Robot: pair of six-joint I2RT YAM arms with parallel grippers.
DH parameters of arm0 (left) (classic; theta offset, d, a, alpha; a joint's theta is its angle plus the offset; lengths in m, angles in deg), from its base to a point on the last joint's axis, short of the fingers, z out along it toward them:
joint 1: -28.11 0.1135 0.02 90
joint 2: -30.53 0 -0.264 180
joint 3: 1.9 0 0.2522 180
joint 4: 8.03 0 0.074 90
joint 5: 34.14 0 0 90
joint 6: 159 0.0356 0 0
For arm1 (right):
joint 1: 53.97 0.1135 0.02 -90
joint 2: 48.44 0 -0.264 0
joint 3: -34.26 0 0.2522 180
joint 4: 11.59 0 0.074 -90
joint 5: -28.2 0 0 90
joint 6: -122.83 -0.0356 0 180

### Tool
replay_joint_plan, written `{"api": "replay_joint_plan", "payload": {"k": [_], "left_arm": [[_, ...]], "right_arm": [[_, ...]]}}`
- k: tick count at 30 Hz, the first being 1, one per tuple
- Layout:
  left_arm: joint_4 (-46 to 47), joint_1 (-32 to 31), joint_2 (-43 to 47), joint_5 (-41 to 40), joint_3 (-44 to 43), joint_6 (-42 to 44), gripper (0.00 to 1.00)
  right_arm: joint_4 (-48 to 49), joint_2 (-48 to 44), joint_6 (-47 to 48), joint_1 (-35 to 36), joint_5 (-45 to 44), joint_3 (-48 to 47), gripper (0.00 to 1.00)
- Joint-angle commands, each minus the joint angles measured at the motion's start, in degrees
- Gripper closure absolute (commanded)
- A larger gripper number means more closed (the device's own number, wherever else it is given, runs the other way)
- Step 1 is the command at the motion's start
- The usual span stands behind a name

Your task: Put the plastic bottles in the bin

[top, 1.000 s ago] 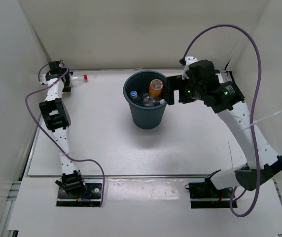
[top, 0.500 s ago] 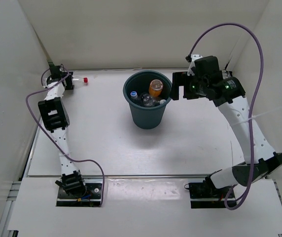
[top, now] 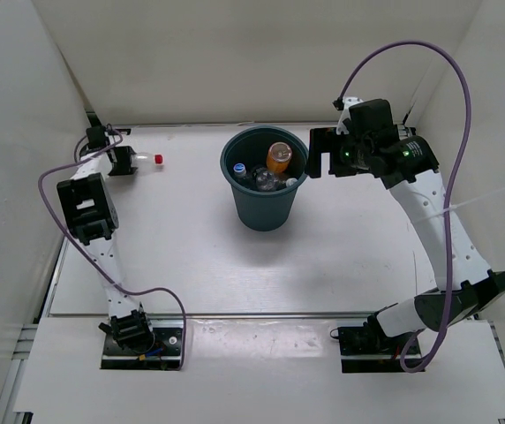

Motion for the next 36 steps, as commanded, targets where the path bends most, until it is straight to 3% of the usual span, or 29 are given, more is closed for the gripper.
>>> {"api": "replay_joint_plan", "payload": {"k": [1, 5, 8, 13, 18, 27, 36], "left_arm": [[-8.9, -3.1, 10.0, -0.5, 6.3, 3.2, 0.65], [-8.9, -5.6, 23.0, -10.7, 12.9, 7.0, 0.7], [-8.9, -6.1, 29.8, -11.3, 13.4, 13.4, 0.72], [-8.9, -9.0, 42.4, -12.0, 15.2, 16.1, 0.72], [-8.9, -17.0, 48.4, -13.3, 10.6, 23.3, 0.72], [-7.0, -41.0, 46.7, -24.7, 8.2, 41.8, 0.72], [-5.8, -52.6, 34.3, -35.0, 0.0, 52.0, 0.67]], "right_arm": [[2.0, -0.9, -0.5, -0.2, 0.5, -1.9, 0.0], [3.1, -1.9, -1.0, -0.2, 1.9, -1.4, 0.0], [3.1, -3.7, -1.0, -0.2, 1.9, -0.8, 0.0], [3.1, -6.8, -1.0, -0.2, 2.6, 2.2, 0.0], [3.1, -10.6, -2.7, -0.2, 1.3, 6.0, 0.0], [3.1, -17.3, -4.3, -0.2, -0.2, 11.9, 0.0], [0.7, -21.5, -3.1, -0.2, -2.5, 13.4, 0.0]]}}
